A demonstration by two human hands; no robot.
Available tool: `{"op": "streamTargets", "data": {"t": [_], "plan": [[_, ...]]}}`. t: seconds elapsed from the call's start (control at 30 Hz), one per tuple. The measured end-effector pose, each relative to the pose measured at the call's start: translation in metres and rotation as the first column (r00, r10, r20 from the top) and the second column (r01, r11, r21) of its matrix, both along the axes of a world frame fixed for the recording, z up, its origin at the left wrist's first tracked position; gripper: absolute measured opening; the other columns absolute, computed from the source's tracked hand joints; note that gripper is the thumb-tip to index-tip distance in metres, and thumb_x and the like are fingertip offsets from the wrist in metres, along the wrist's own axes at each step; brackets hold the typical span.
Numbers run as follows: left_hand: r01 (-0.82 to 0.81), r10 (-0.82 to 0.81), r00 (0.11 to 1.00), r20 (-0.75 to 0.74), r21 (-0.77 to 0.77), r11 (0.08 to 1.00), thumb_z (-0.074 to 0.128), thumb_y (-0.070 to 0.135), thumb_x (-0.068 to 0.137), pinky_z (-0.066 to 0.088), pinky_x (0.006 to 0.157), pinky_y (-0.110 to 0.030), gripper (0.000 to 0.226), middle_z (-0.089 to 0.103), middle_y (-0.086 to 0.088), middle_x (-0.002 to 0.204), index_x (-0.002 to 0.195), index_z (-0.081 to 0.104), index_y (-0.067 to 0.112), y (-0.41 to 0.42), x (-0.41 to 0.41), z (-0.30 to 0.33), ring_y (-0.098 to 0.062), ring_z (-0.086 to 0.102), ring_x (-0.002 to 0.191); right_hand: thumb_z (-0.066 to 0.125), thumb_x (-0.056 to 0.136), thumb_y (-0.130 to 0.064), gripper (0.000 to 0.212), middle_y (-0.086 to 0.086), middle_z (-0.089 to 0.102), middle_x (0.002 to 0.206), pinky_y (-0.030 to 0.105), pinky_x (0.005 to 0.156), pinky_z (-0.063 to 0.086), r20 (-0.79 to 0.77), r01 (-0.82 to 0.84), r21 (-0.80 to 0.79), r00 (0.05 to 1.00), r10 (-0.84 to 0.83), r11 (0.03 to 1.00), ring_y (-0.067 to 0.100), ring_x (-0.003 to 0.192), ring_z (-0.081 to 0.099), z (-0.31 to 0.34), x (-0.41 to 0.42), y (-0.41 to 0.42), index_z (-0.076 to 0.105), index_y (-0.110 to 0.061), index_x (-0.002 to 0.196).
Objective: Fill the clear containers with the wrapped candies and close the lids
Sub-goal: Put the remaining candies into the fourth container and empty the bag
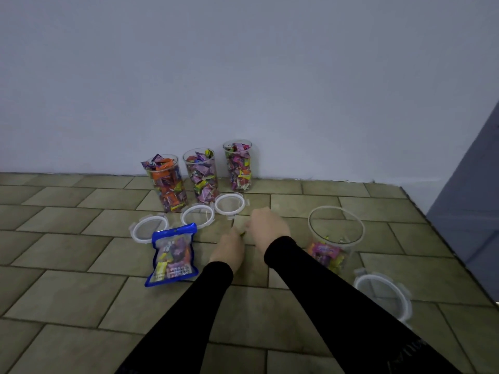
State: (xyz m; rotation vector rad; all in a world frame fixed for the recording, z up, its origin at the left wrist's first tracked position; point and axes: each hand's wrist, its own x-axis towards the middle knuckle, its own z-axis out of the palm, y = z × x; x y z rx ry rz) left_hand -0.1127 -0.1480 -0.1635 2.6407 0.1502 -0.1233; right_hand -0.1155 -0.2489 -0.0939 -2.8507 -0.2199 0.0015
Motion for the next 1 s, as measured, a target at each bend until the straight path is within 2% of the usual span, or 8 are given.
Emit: {"op": "streamTargets", "data": {"t": [0.17,0.27,0.37,0.53,0.63,0.73,0.9,1.0], "plan": [[-0.116,0.147,0.986,0.072,-0.331,0.936,0.043,0.025,0.101,0.045,0.079,-0.036,0.025,0.063,-0.019,0.11,0.107,0.055,0.004,-0.027,-0.01,0.018,-0.034,0.06,0.101,0.058,0.094,-0.036,0.029,0.014,0.063,0.087,0.029,0.059,0.035,0.053,-0.007,0.191,0.999,-0.003,0.982,0.029,0.083,0.06,0.049,-0.011,-0.021,0.058,-0.008,0.086],[-0.027,0.159,0.959,0.233,-0.482,0.876,0.043,0.025,0.102,0.038,0.071,-0.033,0.025,0.064,-0.017,0.1,0.105,0.055,0.003,-0.062,-0.025,0.043,-0.032,0.06,0.097,0.058,0.092,-0.042,0.042,0.003,0.052,0.059,0.024,0.048,0.032,0.107,-0.026,0.408,0.994,-0.02,0.913,0.015,0.053,0.048,0.076,-0.019,-0.048,0.068,-0.003,0.08],[0.063,0.18,0.92,0.348,-0.586,0.808,0.044,0.028,0.102,0.031,0.059,-0.033,0.026,0.052,-0.004,0.075,0.083,0.046,0.011,-0.087,-0.034,0.065,-0.031,0.054,0.08,0.051,0.095,-0.045,0.049,-0.006,0.048,0.053,0.015,0.048,0.033,0.215,-0.031,0.552,0.971,-0.106,0.833,0.005,0.049,0.042,0.09,-0.024,-0.08,0.07,-0.004,0.075],[0.201,0.223,0.84,0.495,-0.665,0.719,0.042,0.032,0.102,0.034,0.054,-0.016,0.024,0.047,0.004,0.069,0.083,0.045,0.017,-0.114,-0.046,0.093,-0.002,0.045,0.061,0.039,0.1,-0.045,0.048,-0.013,0.049,0.054,0.014,0.061,0.035,0.235,0.007,0.77,0.927,-0.293,0.638,0.0,0.063,0.049,0.074,-0.024,-0.127,0.067,-0.013,0.077],[0.275,0.243,0.806,0.54,-0.705,0.653,0.042,0.035,0.102,0.036,0.058,-0.025,0.019,0.046,0.01,0.065,0.09,0.048,0.023,-0.127,-0.046,0.102,-0.005,0.045,0.058,0.04,0.1,-0.043,0.045,-0.018,0.047,0.043,0.021,0.059,0.034,0.169,-0.003,0.909,0.918,-0.36,0.417,0.001,0.056,0.043,0.059,-0.022,-0.141,0.063,-0.016,0.072],[0.307,0.244,0.781,0.576,-0.693,0.652,0.044,0.031,0.102,0.036,0.059,-0.015,0.015,0.049,0.013,0.07,0.097,0.051,0.019,-0.14,-0.048,0.11,0.001,0.048,0.062,0.04,0.1,-0.044,0.046,-0.009,0.039,0.046,0.025,0.053,0.031,0.069,0.021,0.972,0.926,-0.371,0.233,0.007,0.043,0.037,0.053,-0.02,-0.144,0.061,-0.016,0.07],[0.345,0.223,0.757,0.614,-0.666,0.661,0.045,0.028,0.102,0.039,0.065,-0.008,0.016,0.057,0.016,0.083,0.108,0.056,0.018,-0.153,-0.052,0.11,0.005,0.055,0.074,0.038,0.099,-0.049,0.05,-0.004,0.039,0.052,0.03,0.053,0.031,-0.006,0.069,0.984,0.936,-0.353,0.167,0.013,0.046,0.037,0.05,-0.015,-0.142,0.06,-0.018,0.067],[0.343,0.233,0.761,0.605,-0.681,0.647,0.045,0.032,0.101,0.04,0.065,-0.015,0.017,0.055,0.015,0.077,0.106,0.056,0.02,-0.154,-0.047,0.105,0.002,0.053,0.069,0.036,0.099,-0.051,0.051,-0.003,0.04,0.054,0.031,0.054,0.033,-0.036,0.095,0.983,0.939,-0.341,0.156,0.013,0.047,0.038,0.046,-0.013,-0.144,0.06,-0.018,0.067]]}}
